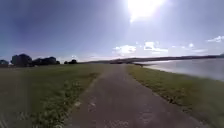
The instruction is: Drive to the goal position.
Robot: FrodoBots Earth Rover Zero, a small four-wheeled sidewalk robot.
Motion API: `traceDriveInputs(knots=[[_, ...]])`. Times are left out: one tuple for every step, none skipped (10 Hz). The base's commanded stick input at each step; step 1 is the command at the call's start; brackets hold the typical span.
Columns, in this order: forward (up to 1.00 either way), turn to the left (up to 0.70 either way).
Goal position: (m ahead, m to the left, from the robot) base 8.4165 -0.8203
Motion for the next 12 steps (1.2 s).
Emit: traceDriveInputs(knots=[[0.7,0.05],[0.7,0.05],[0.7,0.05],[0.7,0.05],[0.7,0.05],[0.7,0.05],[0.7,0.05],[0.7,0.05],[0.7,0.05],[0.7,0.05],[0.7,0.05],[0.7,0.05]])
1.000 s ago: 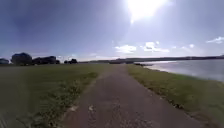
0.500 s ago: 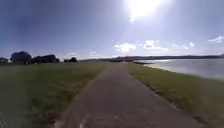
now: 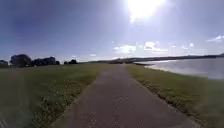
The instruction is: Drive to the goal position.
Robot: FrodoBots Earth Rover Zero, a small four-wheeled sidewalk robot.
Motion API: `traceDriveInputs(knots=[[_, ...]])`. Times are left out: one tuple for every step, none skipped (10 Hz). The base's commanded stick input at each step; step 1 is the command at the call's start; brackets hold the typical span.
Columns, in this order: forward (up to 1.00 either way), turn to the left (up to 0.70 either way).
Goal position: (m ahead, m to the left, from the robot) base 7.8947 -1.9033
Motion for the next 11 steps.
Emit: traceDriveInputs(knots=[[0.7,0.05],[0.7,0.05],[0.7,0.05],[0.7,0.05],[0.7,0.05],[0.7,0.05],[0.7,0.05],[0.7,0.05],[0.7,0.05],[0.7,0.05],[0.7,0.05]])
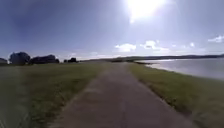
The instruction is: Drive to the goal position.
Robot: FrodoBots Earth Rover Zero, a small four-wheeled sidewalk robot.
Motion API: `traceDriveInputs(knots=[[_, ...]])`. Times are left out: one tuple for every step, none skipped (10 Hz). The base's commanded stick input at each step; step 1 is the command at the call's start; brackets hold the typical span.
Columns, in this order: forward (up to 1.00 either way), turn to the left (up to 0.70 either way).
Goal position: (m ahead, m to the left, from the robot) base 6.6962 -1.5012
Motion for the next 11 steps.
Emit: traceDriveInputs(knots=[[0.7,0.05],[0.7,0.05],[0.7,0.05],[0.7,0.05],[0.7,0.05],[0.7,0.05],[0.7,0.05],[0.7,0.05],[0.7,0.05],[0.7,0.05],[0.7,0.05]])
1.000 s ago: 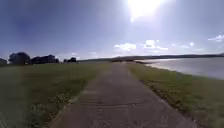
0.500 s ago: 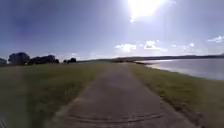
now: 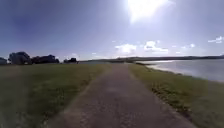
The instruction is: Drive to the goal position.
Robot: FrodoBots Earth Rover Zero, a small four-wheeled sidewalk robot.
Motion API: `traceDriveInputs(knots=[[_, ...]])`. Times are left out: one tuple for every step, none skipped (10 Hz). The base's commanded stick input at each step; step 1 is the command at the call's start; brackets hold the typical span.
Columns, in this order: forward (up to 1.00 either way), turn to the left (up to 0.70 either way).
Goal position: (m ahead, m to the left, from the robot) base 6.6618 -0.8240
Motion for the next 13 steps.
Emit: traceDriveInputs(knots=[[0.7,0.05],[0.7,0.05],[0.7,0.05],[0.7,0.05],[0.7,0.05],[0.7,0.05],[0.7,0.05],[0.7,0.05],[0.7,0.05],[0.7,0.05],[0.7,0.05],[0.7,0.05],[0.7,0.05]])
